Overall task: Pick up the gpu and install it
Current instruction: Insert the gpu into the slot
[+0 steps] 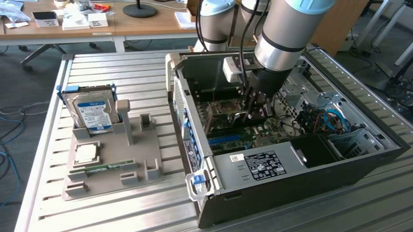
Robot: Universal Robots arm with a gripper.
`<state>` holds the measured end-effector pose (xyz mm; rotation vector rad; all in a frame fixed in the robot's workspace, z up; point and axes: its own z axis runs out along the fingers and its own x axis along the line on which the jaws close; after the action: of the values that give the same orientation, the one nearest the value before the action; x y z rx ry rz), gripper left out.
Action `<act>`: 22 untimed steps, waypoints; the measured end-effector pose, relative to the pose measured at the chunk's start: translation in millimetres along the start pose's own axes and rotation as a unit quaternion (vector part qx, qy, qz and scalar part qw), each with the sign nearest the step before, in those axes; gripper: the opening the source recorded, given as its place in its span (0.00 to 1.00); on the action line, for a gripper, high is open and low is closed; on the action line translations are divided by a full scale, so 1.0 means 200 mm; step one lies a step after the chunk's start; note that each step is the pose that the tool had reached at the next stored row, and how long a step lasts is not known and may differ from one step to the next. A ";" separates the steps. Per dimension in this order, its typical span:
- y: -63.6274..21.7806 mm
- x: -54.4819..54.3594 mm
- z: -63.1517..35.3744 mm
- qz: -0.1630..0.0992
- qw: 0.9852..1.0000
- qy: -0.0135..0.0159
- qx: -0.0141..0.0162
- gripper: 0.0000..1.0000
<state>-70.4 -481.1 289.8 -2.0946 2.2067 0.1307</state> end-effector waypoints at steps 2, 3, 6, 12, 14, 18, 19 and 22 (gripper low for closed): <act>0.000 0.00 0.000 0.000 1.000 0.000 0.000 0.27; 0.001 0.00 0.001 0.000 1.000 0.000 0.000 0.27; 0.009 0.00 0.002 0.000 1.000 0.000 0.000 0.27; 0.021 0.00 0.010 0.000 1.000 0.000 0.000 0.27; 0.023 0.00 0.015 0.000 1.000 0.000 0.000 0.27; 0.024 0.00 0.016 0.000 1.000 0.000 0.000 0.27; 0.024 0.00 0.016 0.000 1.000 0.000 0.000 0.27; 0.028 0.00 0.016 0.000 1.000 0.000 0.000 0.27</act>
<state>-75.9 -480.4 286.6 -2.0941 2.2066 0.1308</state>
